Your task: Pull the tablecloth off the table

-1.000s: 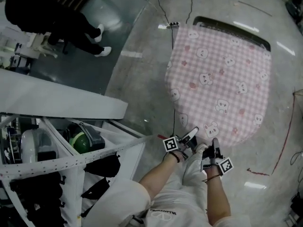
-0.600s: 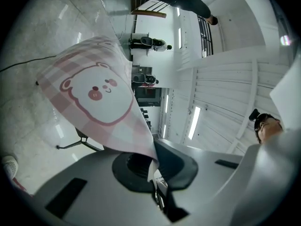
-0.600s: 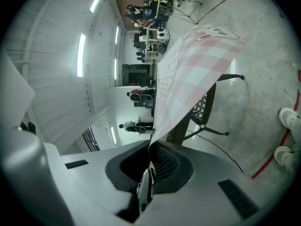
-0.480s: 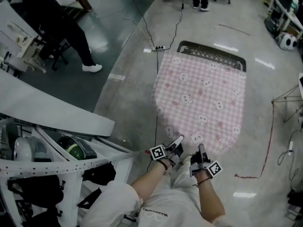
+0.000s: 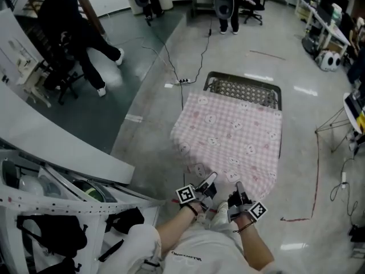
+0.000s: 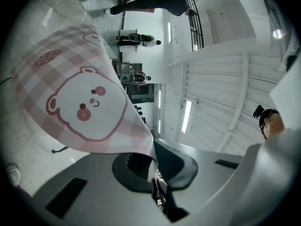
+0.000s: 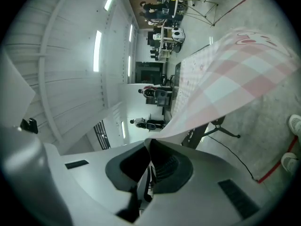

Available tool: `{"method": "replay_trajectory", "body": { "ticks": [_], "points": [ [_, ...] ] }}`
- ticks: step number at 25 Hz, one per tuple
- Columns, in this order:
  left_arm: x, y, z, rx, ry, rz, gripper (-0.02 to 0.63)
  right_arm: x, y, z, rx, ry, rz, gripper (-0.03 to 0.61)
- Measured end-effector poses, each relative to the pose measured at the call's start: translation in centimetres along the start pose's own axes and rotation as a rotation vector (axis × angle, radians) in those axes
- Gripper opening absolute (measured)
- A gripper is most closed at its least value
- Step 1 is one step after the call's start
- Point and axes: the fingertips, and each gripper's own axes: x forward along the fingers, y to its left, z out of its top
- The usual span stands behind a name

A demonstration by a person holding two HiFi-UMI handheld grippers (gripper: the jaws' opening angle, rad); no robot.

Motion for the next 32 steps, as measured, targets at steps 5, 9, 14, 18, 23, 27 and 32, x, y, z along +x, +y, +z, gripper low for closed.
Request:
{"method": "replay_trajectory", "body": {
  "ticks": [5,9,14,18,23,27,32],
  "points": [
    [0.0,-4.5,0.6,0.036,0.013,-0.022,0.003,0.0,4.8,-0.6,-0.048,0.028,0.06,0.012],
    [0.3,-7.8,1.2,0.058,0.016,-0.052,0.003,0.5,8.6,-0.9,-0.07,0.031,0.125,0.012],
    [1.0,-11.0,1.6,0.159,0.042,-0.05,0.003,0.6,12.5,-0.3,-0.078,0.029,0.184,0.012],
    [1.8,-14.1,1.9,0.31,0.083,-0.09,0.003,0.2,15.1,0.0,-0.095,0.019,0.219,0.011],
    [1.8,-16.8,2.2,0.329,0.099,-0.108,0.003,0.1,17.5,-0.1,-0.144,0.015,0.277,0.011],
    [2.1,-19.7,2.6,0.367,0.095,-0.142,0.003,0.2,20.3,0.0,-0.178,0.017,0.324,0.011],
    [2.8,-23.8,2.6,0.441,0.109,-0.177,0.003,0.0,24.2,0.2,-0.215,0.011,0.373,0.011]
  ]
}}
